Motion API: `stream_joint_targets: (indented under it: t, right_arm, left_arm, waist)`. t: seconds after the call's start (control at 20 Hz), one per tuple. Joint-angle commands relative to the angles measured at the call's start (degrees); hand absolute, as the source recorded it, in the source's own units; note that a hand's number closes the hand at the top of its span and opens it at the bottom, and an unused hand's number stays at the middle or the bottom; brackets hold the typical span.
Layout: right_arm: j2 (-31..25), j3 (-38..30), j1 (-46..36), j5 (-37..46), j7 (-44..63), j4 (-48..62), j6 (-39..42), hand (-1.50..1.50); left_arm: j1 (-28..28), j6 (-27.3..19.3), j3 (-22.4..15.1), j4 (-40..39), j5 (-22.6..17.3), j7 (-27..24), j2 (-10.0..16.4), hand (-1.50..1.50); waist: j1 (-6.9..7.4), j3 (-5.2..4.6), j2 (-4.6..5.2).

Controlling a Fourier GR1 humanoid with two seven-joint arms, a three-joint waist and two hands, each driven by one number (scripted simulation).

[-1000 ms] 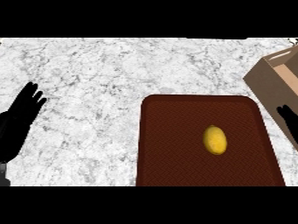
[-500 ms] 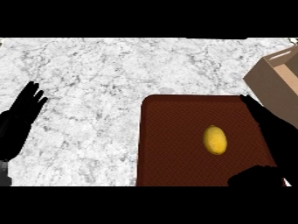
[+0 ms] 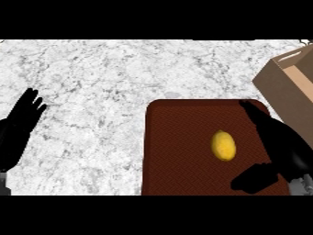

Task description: Pick the lemon from the tray and place it in the cardboard box

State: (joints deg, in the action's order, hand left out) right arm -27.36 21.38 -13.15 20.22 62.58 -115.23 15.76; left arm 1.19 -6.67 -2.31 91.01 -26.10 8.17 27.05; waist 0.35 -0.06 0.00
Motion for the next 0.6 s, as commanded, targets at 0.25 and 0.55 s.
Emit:
stream_joint_targets:
  t: [0.25,0.55]
  right_arm:
    - [4.6,1.1,1.6,4.5,5.5,-2.0,2.8,-1.5]
    - [7.1,0.0,-2.7,8.2,2.1,3.7,5.4,-1.5]
  left_arm:
    - [-2.8,1.2,2.5,4.1,1.2,3.3,-1.3,0.0]
    - [-0.9,4.2,4.7,-0.5,2.4,0.8,-3.1,0.0]
  waist:
    - [-0.26,0.06,-0.12]
    - [-0.23,0.04,-0.02]
